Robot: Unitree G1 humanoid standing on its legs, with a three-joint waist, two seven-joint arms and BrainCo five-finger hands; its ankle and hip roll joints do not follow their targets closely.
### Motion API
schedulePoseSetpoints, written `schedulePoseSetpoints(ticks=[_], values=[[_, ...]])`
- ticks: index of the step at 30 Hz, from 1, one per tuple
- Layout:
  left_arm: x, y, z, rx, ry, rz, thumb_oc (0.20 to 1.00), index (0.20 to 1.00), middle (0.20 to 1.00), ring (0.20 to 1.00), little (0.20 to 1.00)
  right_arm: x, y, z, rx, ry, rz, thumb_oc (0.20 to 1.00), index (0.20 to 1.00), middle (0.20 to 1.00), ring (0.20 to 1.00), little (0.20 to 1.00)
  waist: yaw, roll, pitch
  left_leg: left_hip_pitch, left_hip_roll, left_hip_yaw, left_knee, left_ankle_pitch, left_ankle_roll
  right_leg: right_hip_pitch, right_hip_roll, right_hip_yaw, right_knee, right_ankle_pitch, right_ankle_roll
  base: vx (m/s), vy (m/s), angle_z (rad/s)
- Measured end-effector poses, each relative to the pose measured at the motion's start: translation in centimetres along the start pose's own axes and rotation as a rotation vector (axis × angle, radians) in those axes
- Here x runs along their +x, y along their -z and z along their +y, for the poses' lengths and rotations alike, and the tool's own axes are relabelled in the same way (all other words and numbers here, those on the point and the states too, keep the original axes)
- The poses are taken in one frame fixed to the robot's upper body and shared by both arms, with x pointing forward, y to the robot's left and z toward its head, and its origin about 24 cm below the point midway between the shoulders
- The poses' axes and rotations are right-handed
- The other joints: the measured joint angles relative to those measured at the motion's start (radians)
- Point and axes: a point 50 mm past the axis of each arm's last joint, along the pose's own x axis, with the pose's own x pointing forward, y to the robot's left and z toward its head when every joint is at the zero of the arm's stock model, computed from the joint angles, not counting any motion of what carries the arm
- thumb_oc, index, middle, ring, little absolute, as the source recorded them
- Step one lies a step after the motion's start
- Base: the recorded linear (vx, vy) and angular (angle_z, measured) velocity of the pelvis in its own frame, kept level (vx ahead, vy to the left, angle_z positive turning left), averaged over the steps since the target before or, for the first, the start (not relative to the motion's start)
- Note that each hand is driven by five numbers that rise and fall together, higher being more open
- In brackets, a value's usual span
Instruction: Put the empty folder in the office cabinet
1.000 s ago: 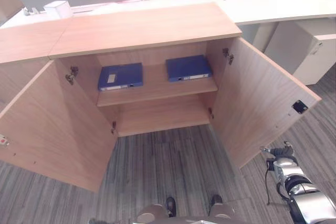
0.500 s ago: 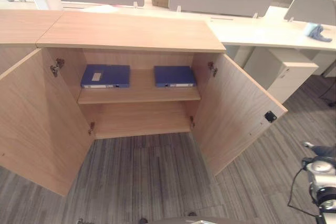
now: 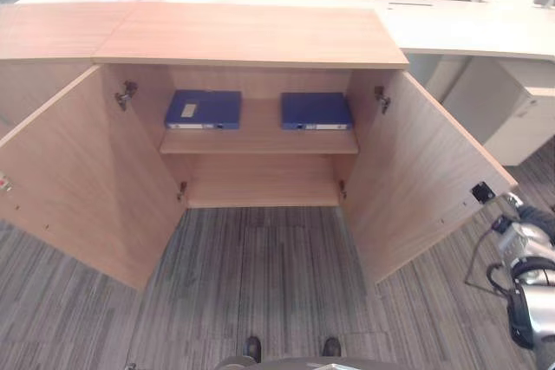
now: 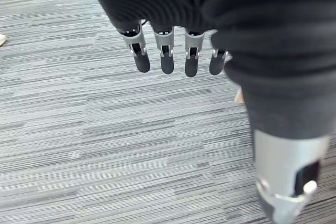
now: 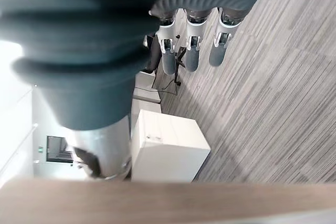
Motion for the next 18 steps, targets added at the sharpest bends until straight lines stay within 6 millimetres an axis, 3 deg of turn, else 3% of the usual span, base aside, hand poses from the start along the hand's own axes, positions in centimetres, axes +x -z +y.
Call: schedulePoseSetpoints(ticks=[3, 6, 7, 8, 12, 13, 14, 15, 16, 18], values=[[-0.1, 1.0, -0.3, 0.019, 0.014, 0.025, 1.000, 1.000, 1.000, 1.000, 1.000, -0.7, -0.3, 3.8, -0.021, -0.132, -0.008, 1.000, 1.000, 1.000, 1.000, 1.000, 0.006, 0.003, 0.000, -0.002, 0.006, -0.009, 0.009, 0.019, 0.005, 0.007, 0.007, -0.019, 0.000, 0.000, -0.013, 0.01, -0.043, 0.13], [-0.2, 1.0, -0.9, 0.019, 0.040, 0.025, 1.000, 1.000, 1.000, 1.000, 1.000, -2.5, 2.9, 8.0, -0.071, -0.271, 0.063, 1.000, 1.000, 1.000, 1.000, 1.000, 0.000, 0.013, 0.001, 0.018, 0.016, -0.011, 0.000, 0.009, -0.008, 0.023, 0.017, -0.016, -0.003, 0.001, -0.020, -0.01, -0.027, -0.07], [-0.2, 1.0, -0.9, 0.019, 0.040, 0.025, 1.000, 1.000, 1.000, 1.000, 1.000, -2.5, 2.9, 8.0, -0.071, -0.271, 0.063, 1.000, 1.000, 1.000, 1.000, 1.000, 0.000, 0.013, 0.001, 0.018, 0.016, -0.011, 0.000, 0.009, -0.008, 0.023, 0.017, -0.016, -0.003, 0.001, -0.020, -0.02, -0.019, -0.09], [-0.3, 0.2, -1.4, 0.011, 0.052, -0.006, 1.000, 1.000, 1.000, 1.000, 1.000, -3.9, 3.3, 10.7, -0.097, -0.409, 0.046, 1.000, 1.000, 1.000, 1.000, 1.000, -0.007, 0.024, 0.002, 0.015, 0.024, -0.006, 0.000, 0.008, -0.007, 0.016, 0.023, -0.014, -0.003, 0.006, -0.026, -0.02, -0.020, -0.08], [-0.4, -1.7, -2.4, -0.003, 0.080, -0.063, 1.000, 1.000, 1.000, 1.000, 1.000, -7.2, 5.8, 14.0, -0.101, -0.646, 0.062, 1.000, 1.000, 1.000, 1.000, 1.000, 0.002, 0.056, -0.003, 0.010, 0.037, -0.013, -0.001, 0.010, -0.010, 0.016, 0.034, -0.023, -0.002, 0.001, -0.035, -0.01, -0.009, 0.06], [-0.5, -2.2, -2.8, -0.006, 0.089, -0.074, 1.000, 1.000, 1.000, 1.000, 1.000, -8.6, 6.9, 15.3, -0.108, -0.738, 0.079, 1.000, 1.000, 1.000, 1.000, 1.000, 0.007, 0.069, -0.007, 0.005, 0.041, -0.019, 0.000, 0.010, -0.011, 0.015, 0.038, -0.029, -0.002, 0.000, -0.036, -0.01, -0.021, 0.28], [-0.7, -2.5, -3.4, -0.013, 0.106, -0.087, 1.000, 1.000, 1.000, 1.000, 1.000, -11.3, 9.1, 16.3, -0.037, -0.835, 0.102, 1.000, 1.000, 1.000, 1.000, 1.000, 0.008, 0.083, -0.030, 0.005, 0.050, -0.025, 0.000, 0.021, -0.025, 0.018, 0.046, -0.047, -0.002, -0.007, -0.046, -0.01, -0.018, 0.31], [-0.8, -2.1, -3.7, -0.014, 0.116, -0.080, 1.000, 1.000, 1.000, 1.000, 1.000, -12.7, 10.4, 16.6, -0.038, -0.905, 0.137, 1.000, 1.000, 1.000, 1.000, 1.000, 0.008, 0.086, -0.036, 0.006, 0.054, -0.031, 0.000, 0.023, -0.029, 0.022, 0.050, -0.054, -0.002, -0.008, -0.047, -0.01, -0.014, 0.23], [-0.8, -2.1, -3.7, -0.014, 0.116, -0.080, 1.000, 1.000, 1.000, 1.000, 1.000, -12.7, 10.4, 16.6, -0.038, -0.905, 0.137, 1.000, 1.000, 1.000, 1.000, 1.000, 0.008, 0.086, -0.036, 0.006, 0.054, -0.031, 0.000, 0.023, -0.029, 0.022, 0.050, -0.054, -0.002, -0.008, -0.047, 0.00, -0.003, 0.10], [-0.8, -2.4, -3.7, -0.016, 0.120, -0.084, 1.000, 1.000, 1.000, 1.000, 1.000, -15.6, 13.4, 17.3, -0.109, -1.065, 0.235, 1.000, 1.000, 1.000, 1.000, 1.000, 0.024, 0.084, -0.036, 0.006, 0.060, -0.034, 0.002, 0.031, -0.039, 0.023, 0.057, -0.059, 0.002, -0.007, -0.046, -0.01, -0.012, 0.08]])
